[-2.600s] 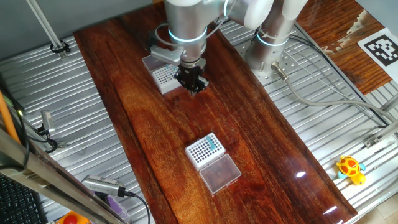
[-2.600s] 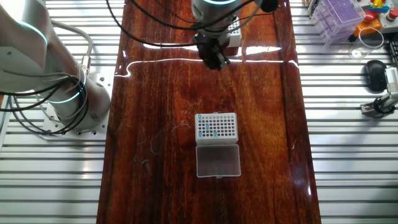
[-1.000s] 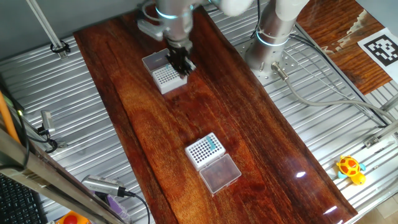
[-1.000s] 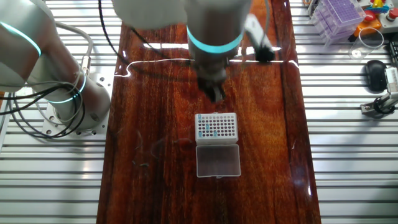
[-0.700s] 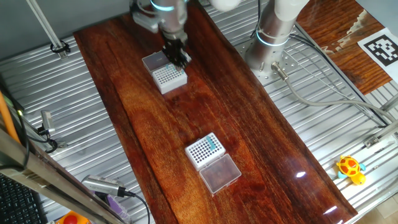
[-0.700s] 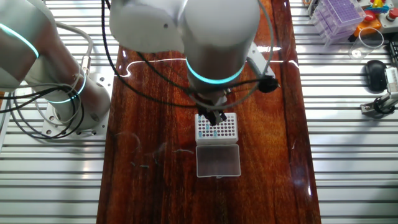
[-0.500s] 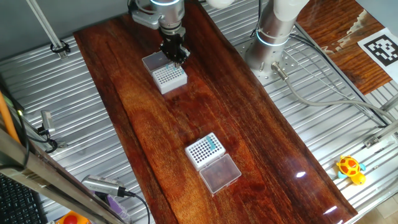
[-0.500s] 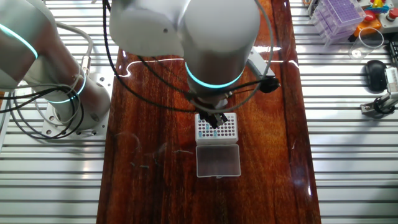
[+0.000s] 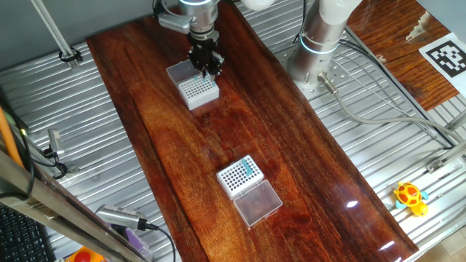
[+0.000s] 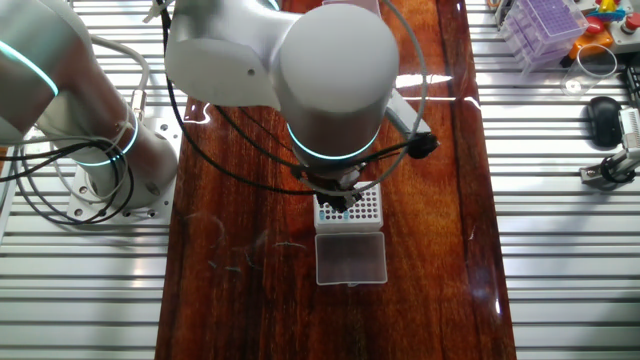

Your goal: Transfer all medium pipette tips from one holder to another

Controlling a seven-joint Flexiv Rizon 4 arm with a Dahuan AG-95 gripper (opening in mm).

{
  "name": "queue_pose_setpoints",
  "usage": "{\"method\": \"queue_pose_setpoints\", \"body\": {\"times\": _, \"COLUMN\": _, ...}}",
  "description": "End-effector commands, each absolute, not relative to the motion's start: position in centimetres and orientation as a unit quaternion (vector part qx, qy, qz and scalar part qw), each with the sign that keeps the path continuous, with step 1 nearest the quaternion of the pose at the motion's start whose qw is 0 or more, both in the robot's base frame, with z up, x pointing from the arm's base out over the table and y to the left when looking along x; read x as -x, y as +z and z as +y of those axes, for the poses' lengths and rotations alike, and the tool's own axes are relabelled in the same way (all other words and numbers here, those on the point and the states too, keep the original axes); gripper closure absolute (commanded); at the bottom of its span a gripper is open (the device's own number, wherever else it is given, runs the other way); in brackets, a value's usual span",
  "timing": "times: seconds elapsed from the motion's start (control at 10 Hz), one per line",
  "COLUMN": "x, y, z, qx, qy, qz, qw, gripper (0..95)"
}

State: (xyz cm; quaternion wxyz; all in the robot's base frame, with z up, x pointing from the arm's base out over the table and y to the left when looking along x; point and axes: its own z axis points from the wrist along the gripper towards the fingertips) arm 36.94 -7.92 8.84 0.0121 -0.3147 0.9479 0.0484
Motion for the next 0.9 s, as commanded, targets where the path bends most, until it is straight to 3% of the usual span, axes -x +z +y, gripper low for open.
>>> {"method": "queue_pose_setpoints", "body": {"times": 0.1, "x": -36.7, "y": 8.7, "z": -7.8, "qx": 0.291, "qy": 0.044, "qz": 0.956, "qw": 0.006, "gripper": 57.0}}
{"method": "queue_pose_setpoints", "body": {"times": 0.5, "x": -36.1, "y": 9.0, "z": -6.5, "qx": 0.276, "qy": 0.040, "qz": 0.960, "qw": 0.005, "gripper": 57.0}}
{"method": "queue_pose_setpoints", "body": {"times": 0.6, "x": -35.9, "y": 8.8, "z": -6.4, "qx": 0.275, "qy": 0.040, "qz": 0.961, "qw": 0.006, "gripper": 76.0}}
{"method": "queue_pose_setpoints", "body": {"times": 0.9, "x": -35.3, "y": 8.3, "z": -6.1, "qx": 0.271, "qy": 0.037, "qz": 0.962, "qw": 0.009, "gripper": 76.0}}
